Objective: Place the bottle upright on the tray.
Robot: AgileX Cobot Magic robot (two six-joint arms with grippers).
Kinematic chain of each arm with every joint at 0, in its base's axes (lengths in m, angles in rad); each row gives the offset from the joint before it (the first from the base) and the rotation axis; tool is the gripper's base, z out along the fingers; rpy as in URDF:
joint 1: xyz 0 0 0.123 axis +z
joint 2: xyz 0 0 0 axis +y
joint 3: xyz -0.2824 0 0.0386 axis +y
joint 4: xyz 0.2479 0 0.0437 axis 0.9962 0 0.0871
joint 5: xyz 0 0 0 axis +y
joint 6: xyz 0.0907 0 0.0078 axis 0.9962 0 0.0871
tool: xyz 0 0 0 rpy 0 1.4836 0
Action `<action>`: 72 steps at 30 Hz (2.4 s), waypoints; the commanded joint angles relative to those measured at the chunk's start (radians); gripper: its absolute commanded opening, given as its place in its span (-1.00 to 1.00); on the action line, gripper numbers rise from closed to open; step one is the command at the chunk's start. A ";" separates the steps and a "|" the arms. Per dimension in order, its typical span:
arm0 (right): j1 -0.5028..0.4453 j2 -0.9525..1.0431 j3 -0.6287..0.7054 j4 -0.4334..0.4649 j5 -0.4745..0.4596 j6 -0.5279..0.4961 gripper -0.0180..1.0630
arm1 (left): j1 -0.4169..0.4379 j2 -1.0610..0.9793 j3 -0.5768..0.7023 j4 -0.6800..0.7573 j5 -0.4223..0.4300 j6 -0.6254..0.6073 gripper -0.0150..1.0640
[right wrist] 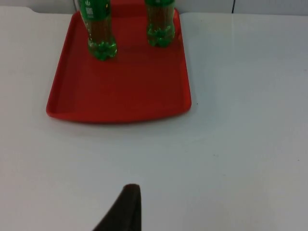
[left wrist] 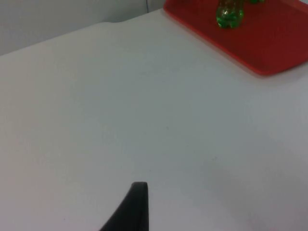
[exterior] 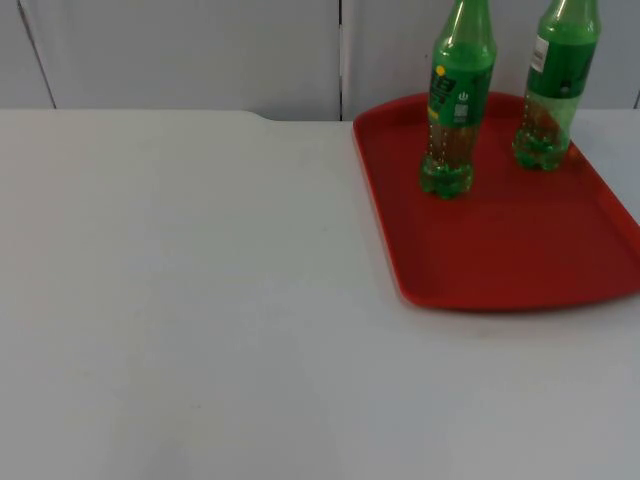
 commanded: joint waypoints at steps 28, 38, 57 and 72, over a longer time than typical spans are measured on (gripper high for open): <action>-0.001 -0.002 0.002 -0.006 -0.004 0.011 0.99 | -0.003 -0.005 0.006 -0.004 -0.004 -0.002 0.97; -0.007 -0.002 0.002 0.000 -0.006 0.011 0.99 | -0.003 -0.005 0.006 -0.004 -0.004 -0.002 0.97; -0.007 -0.002 0.002 0.000 -0.006 0.009 0.99 | -0.003 -0.005 0.006 0.002 -0.004 -0.002 0.97; -0.005 -0.002 0.002 0.003 -0.006 0.009 0.99 | -0.003 -0.005 0.006 0.002 -0.004 -0.002 0.97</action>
